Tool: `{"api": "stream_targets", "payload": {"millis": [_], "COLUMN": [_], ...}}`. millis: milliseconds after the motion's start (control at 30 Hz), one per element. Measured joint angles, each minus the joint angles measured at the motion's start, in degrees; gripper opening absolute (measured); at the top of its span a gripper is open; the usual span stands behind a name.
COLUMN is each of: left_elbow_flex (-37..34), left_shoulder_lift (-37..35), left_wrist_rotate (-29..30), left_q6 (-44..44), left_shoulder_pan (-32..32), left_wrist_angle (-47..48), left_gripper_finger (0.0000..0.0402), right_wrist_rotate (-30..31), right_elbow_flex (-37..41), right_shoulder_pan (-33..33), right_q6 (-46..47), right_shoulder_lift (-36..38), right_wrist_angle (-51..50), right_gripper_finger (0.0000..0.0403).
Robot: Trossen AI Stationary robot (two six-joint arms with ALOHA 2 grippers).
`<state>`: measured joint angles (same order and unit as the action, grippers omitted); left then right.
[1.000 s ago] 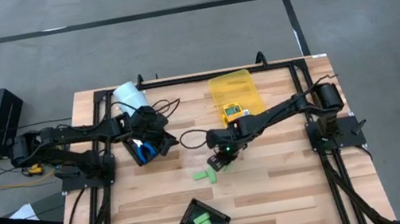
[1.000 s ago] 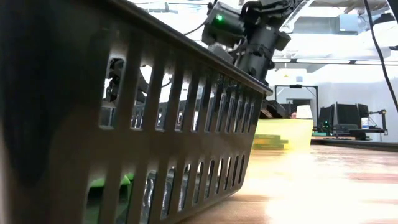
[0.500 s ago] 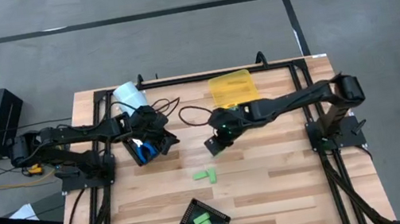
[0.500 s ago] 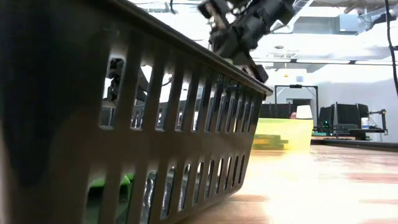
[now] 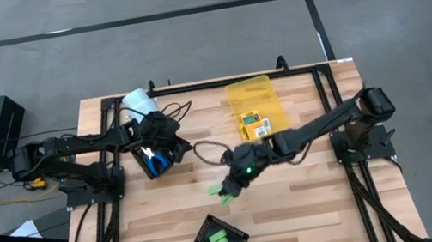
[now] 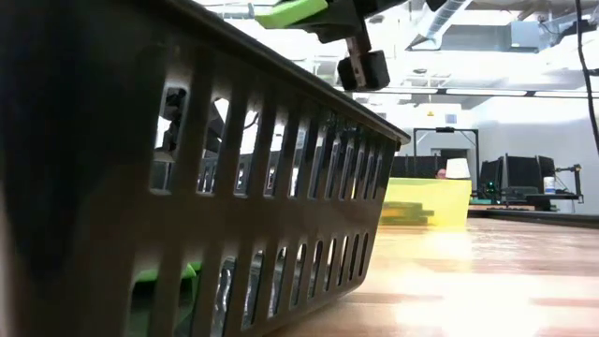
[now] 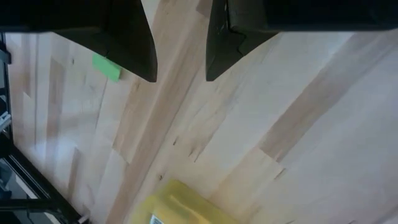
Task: Pick & Place School Supplies
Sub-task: Put the green eraser into the bottom black bin
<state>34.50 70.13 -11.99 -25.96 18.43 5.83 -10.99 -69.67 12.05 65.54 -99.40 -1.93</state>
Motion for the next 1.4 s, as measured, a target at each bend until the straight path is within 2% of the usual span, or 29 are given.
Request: {"api": "stream_targets", "payload": {"millis": [200, 500, 733, 833, 1133, 1267, 1400], "left_elbow_flex": [0.00, 0.00, 0.00, 0.00, 0.00, 0.00, 0.00], "left_shoulder_lift": [0.00, 0.00, 0.00, 0.00, 0.00, 0.00, 0.00], "left_wrist_rotate": [0.00, -0.01, 0.07, 0.13, 0.17, 0.17, 0.17], "left_q6": [0.08, 0.31, 0.50, 0.55, 0.61, 0.57, 0.46], "left_shoulder_pan": [0.03, 0.03, 0.03, 0.03, 0.03, 0.03, 0.03], "left_wrist_angle": [-0.43, -0.91, -0.97, -1.12, -1.23, -1.26, -1.28], "left_gripper_finger": [0.0131, 0.0131, 0.0131, 0.0131, 0.0131, 0.0131, 0.0131], "right_wrist_rotate": [0.55, -2.33, -2.48, -2.53, -4.14, -4.74, -5.80], "right_elbow_flex": [-0.99, -11.07, -13.00, -13.00, -13.00, -12.98, -13.03], "right_shoulder_pan": [4.69, 8.03, 7.61, 7.21, 5.46, 4.47, 1.76], "right_q6": [4.72, 3.45, 2.34, -0.27, -2.05, -2.38, -5.24], "right_shoulder_lift": [-8.22, -19.57, -21.83, -21.83, -21.83, -21.41, -19.39], "right_wrist_angle": [11.77, 11.07, 8.84, 9.07, 9.11, 11.28, 10.95], "right_gripper_finger": [0.0000, 0.0000, 0.0001, 0.0026, 0.0154, 0.0182, 0.0186]}}
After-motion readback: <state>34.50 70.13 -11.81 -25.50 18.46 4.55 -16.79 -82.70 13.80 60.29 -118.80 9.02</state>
